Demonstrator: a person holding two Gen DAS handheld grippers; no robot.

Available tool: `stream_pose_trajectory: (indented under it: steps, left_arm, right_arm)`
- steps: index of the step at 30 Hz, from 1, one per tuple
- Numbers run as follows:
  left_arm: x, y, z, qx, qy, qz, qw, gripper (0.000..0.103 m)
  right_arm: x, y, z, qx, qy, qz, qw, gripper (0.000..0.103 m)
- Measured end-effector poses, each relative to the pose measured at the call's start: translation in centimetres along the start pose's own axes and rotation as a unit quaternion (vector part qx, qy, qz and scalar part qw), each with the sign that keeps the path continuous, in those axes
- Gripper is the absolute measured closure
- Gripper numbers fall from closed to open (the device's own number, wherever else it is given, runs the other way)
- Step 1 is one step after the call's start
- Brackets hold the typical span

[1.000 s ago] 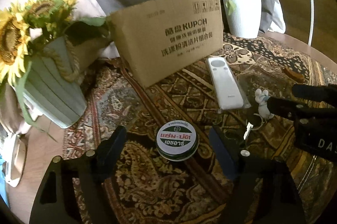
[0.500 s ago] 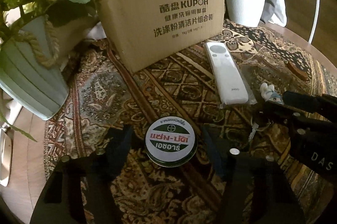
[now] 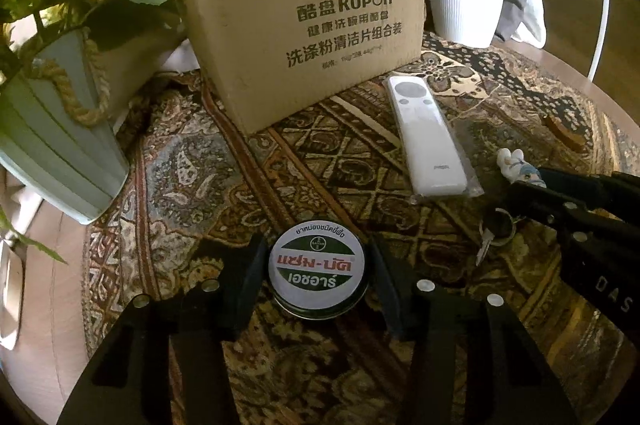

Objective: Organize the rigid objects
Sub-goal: 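Grasp the round tin with the left tool while the right tool grasps the figurine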

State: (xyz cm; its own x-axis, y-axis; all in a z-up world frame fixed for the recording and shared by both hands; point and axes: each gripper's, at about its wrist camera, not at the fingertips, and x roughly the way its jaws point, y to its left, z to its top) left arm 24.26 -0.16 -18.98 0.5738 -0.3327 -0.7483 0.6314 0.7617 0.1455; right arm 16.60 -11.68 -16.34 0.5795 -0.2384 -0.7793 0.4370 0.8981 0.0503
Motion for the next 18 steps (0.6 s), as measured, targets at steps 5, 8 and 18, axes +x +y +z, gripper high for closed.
stream_pose_trajectory:
  steps: [5,8,18]
  left_arm:
    - [-1.3,-0.4,0.1,-0.015,-0.014,0.008,0.9998,0.052]
    - [-2.0,-0.7,0.2,-0.025,-0.019,0.011,0.9994,0.052]
    - [-4.6,-1.9,0.9,-0.085,-0.021,0.023,0.9959,0.052]
  right_arm:
    - [-0.6,-0.5,0.2,-0.008,-0.004,0.002,1.000,0.074]
    - [-1.3,-0.7,0.4,-0.012,-0.012,0.006,1.000,0.074]
    - [-3.9,-1.9,1.1,-0.041,-0.037,0.025,0.998,0.074]
